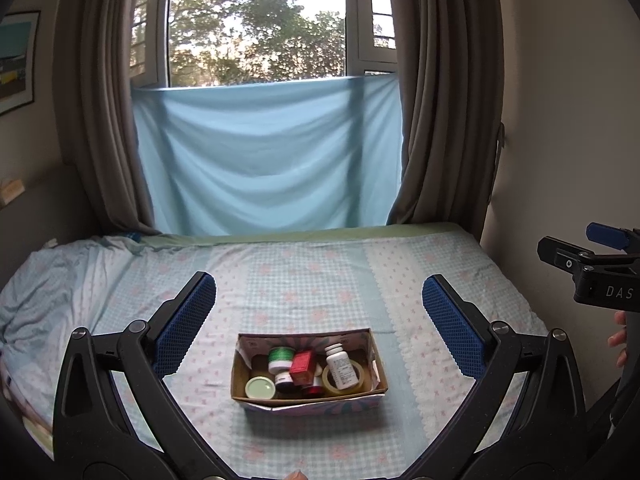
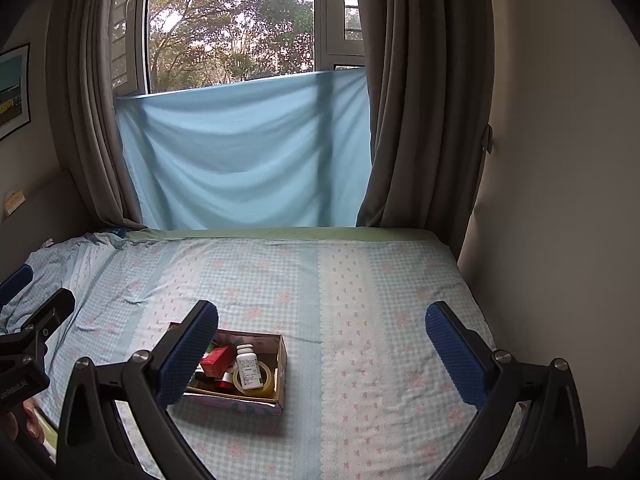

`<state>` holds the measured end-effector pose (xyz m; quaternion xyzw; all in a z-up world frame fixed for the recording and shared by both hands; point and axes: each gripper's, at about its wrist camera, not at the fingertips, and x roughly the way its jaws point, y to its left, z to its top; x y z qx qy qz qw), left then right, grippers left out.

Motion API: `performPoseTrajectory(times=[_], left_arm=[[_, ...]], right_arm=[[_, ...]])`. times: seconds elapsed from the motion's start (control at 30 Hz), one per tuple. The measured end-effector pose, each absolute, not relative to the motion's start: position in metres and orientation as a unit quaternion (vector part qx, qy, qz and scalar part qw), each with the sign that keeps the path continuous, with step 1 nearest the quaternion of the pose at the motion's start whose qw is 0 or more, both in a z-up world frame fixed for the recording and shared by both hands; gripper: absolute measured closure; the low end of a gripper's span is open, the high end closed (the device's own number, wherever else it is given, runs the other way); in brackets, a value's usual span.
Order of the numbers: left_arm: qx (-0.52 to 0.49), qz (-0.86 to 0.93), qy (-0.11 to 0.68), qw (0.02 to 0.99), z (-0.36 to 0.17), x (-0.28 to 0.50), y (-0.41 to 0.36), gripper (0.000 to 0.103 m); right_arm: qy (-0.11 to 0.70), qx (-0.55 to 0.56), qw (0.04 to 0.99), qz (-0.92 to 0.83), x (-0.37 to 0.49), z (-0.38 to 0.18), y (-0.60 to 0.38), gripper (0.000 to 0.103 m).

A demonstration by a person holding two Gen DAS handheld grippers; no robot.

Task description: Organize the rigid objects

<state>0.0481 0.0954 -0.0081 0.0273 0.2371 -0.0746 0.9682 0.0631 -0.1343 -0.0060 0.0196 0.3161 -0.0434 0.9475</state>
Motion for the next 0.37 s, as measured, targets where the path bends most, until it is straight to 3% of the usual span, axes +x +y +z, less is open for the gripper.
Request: performPoseTrajectory(times=[0.37], left_arm=[[0.029,-0.038,0.24,0.97,-0.0182,0.0538,0.1024,0.0]], right_arm=[[0.325,0.021,0.945,-0.043,0.0707,-0.0101,-0.1325,0.0]])
